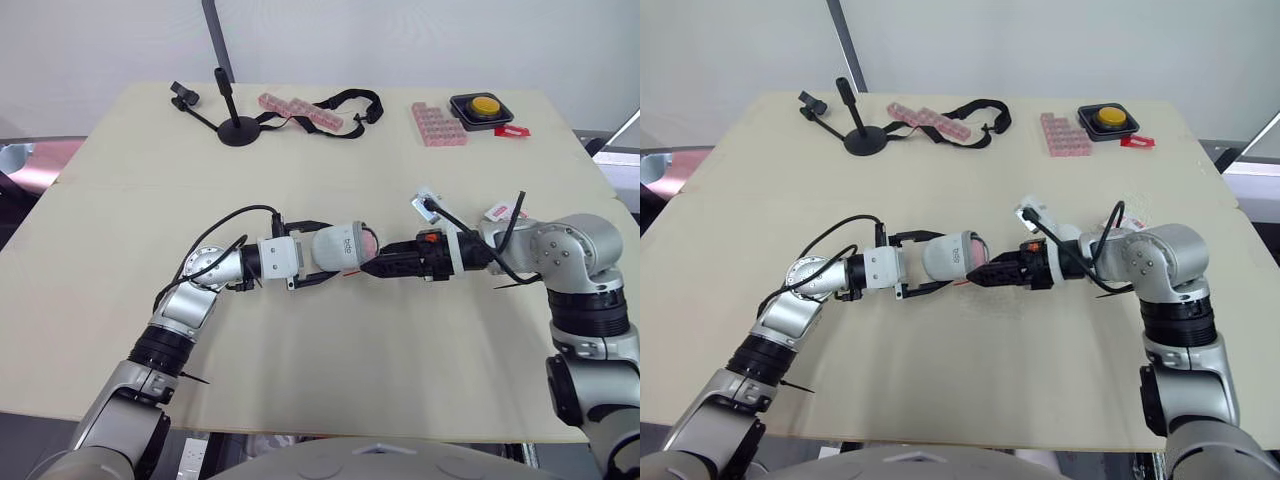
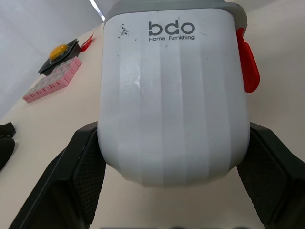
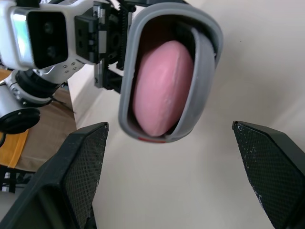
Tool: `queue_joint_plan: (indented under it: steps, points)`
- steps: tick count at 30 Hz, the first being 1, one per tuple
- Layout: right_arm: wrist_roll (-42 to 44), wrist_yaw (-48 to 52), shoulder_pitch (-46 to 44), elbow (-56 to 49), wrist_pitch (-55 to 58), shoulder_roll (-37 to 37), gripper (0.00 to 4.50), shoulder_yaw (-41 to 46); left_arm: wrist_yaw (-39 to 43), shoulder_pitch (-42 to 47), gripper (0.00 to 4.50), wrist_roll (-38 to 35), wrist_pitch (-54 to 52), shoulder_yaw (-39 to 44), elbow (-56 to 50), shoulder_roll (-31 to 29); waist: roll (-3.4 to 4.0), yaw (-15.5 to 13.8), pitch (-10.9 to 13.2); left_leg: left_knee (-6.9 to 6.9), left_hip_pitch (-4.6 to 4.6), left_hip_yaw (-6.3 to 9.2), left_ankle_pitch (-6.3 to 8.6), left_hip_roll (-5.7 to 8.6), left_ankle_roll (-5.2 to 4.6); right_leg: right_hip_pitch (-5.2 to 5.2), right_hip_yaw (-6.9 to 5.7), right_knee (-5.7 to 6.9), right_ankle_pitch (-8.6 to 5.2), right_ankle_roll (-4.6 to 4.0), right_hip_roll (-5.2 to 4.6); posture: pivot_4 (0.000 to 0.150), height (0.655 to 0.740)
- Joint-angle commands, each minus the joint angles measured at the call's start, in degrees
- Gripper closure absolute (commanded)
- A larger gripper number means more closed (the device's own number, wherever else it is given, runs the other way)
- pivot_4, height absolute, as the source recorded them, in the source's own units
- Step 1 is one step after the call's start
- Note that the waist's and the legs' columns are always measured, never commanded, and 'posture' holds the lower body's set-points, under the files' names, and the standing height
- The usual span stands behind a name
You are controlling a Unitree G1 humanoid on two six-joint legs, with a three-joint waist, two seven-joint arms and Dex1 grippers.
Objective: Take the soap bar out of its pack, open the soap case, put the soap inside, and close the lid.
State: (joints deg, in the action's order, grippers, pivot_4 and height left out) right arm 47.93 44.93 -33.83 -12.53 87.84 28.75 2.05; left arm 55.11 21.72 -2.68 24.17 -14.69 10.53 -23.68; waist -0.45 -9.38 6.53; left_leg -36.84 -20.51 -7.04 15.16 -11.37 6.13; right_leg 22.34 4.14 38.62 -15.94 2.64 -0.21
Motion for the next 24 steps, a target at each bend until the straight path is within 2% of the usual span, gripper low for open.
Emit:
queue_joint_plan:
  steps: [1,11,24]
  points:
    - [1.9,0.4,-0.8,-1.6,-0.8,0.2,0.05,0.1,-0.5,1.2,1.07,-1.0,0.5,0.7,-1.2,-0.1,0.00,0.0,0.0,0.00,-0.02,0.00,0.00,0.00,0.00,0.00,0.00,0.00,0.00,0.00,0.00,0.150,0.7400]
    - [1.4,-3.7,-1.2,-0.5,-0.9,-3.7,0.05,-0.7,-0.7,1.4,1.07,-1.1,-0.4,0.6,-2.0,0.4,0.00,0.0,0.0,-0.01,0.17,0.00,0.00,0.00,0.00,0.01,-0.02,0.02,0.00,0.00,0.00,0.150,0.7400]
    - [1.6,-9.4,-3.3,4.5,0.8,-8.8,0.05,3.1,-0.8,0.3,1.07,-1.1,-1.1,0.5,-3.4,0.1,0.00,0.1,0.0,-0.01,0.22,0.00,-0.01,0.00,0.01,0.02,-0.03,0.04,0.00,0.00,-0.01,0.150,0.7400]
